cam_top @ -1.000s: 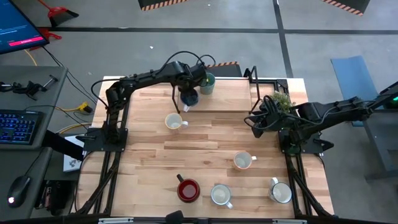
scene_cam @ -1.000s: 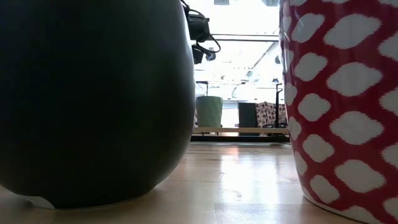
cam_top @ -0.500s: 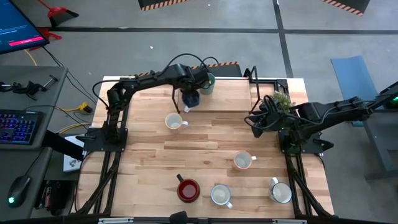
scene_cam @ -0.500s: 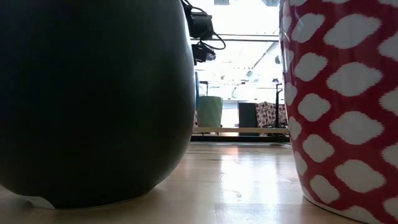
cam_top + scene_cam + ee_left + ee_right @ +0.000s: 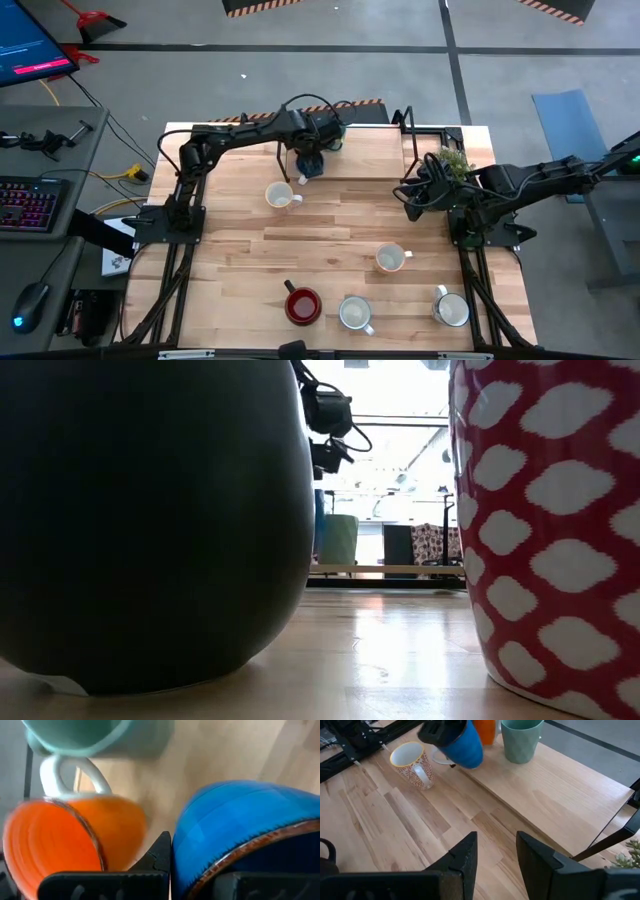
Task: Place coffee mugs
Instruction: Put the blue mug on the shelf
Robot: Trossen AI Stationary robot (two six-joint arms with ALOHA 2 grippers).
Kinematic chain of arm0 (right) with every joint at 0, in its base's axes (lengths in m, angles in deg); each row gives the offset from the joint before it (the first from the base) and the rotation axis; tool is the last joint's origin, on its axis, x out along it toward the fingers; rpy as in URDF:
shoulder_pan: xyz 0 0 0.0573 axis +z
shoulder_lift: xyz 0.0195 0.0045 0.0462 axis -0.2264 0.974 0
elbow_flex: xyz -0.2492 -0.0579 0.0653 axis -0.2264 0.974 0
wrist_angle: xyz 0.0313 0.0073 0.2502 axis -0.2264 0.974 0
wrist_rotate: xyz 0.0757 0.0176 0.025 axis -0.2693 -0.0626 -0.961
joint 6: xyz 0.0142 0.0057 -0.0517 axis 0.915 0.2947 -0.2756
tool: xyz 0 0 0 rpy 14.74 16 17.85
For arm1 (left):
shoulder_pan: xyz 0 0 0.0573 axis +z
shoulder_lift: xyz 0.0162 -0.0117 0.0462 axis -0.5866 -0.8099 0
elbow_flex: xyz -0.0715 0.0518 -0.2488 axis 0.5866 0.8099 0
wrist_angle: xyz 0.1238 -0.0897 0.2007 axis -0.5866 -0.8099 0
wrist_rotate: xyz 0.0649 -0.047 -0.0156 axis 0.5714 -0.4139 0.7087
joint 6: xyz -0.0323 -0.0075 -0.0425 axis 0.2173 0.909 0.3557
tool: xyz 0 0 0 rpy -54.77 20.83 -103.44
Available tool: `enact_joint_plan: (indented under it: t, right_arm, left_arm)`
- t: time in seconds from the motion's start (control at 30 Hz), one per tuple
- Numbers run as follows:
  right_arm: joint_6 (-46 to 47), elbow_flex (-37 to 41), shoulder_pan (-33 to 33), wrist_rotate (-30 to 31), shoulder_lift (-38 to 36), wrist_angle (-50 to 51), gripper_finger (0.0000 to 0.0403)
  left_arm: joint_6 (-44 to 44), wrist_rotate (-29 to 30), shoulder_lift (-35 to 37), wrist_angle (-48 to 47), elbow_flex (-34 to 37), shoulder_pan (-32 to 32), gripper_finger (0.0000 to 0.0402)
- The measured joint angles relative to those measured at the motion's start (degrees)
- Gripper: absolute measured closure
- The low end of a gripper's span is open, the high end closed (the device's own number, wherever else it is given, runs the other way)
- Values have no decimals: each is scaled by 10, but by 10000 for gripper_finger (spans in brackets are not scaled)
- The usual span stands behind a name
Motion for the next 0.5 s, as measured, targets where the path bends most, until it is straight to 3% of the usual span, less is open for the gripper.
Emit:
enact_joint_plan:
  t: [0.5]
  right_arm:
    - [2, 0, 0, -1, 0, -4, 288]
  left_arm:
    - [-15, 1, -2, -1, 0, 2, 396]
